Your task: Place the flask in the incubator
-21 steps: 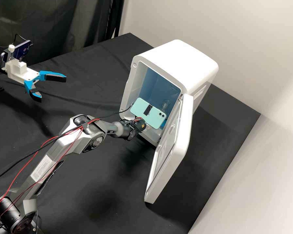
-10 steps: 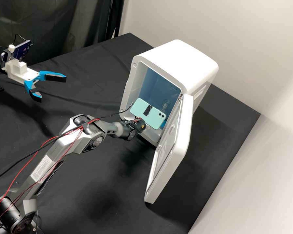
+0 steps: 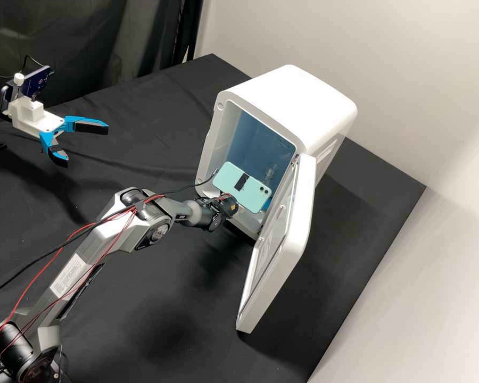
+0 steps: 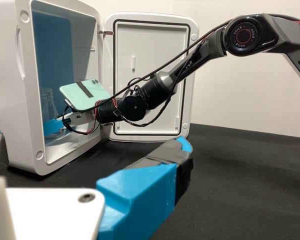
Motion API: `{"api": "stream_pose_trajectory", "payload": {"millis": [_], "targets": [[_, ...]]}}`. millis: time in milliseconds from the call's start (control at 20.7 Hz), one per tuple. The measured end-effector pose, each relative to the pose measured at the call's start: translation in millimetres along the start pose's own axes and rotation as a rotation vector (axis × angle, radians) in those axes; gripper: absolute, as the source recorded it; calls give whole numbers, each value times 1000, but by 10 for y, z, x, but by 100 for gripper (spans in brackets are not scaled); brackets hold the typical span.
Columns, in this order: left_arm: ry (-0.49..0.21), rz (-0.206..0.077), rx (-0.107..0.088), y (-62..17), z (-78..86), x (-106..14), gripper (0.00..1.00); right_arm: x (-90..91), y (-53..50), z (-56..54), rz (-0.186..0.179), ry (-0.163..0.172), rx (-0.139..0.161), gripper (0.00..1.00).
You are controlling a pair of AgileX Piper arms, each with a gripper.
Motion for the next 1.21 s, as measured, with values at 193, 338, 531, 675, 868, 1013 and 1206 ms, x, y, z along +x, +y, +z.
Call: {"api": "stream_pose_trajectory", "payload": {"millis": [193, 338, 531, 675, 868, 1013, 1206], "targets": [[0, 0, 0, 0, 0, 0, 100, -57, -35, 47, -13, -11, 26, 100], [0, 0, 0, 0, 0, 0, 100, -153, 15, 24, 6, 10, 46, 100], [0, 0, 0, 0, 0, 0, 100, -360, 77, -21, 42, 48, 55, 100], [-1, 2, 2, 5, 3, -2, 100, -538, 80, -38, 63, 74, 71, 100], [-3, 9, 7, 18, 11, -7, 100, -810, 19, -12, 87, 76, 105, 100], [-3, 9, 7, 18, 11, -7, 100, -1042, -42, -23, 102, 97, 113, 100], [12, 21, 11, 40, -11, -22, 100, -1398, -159, -79, 120, 155, 111, 100]]}}
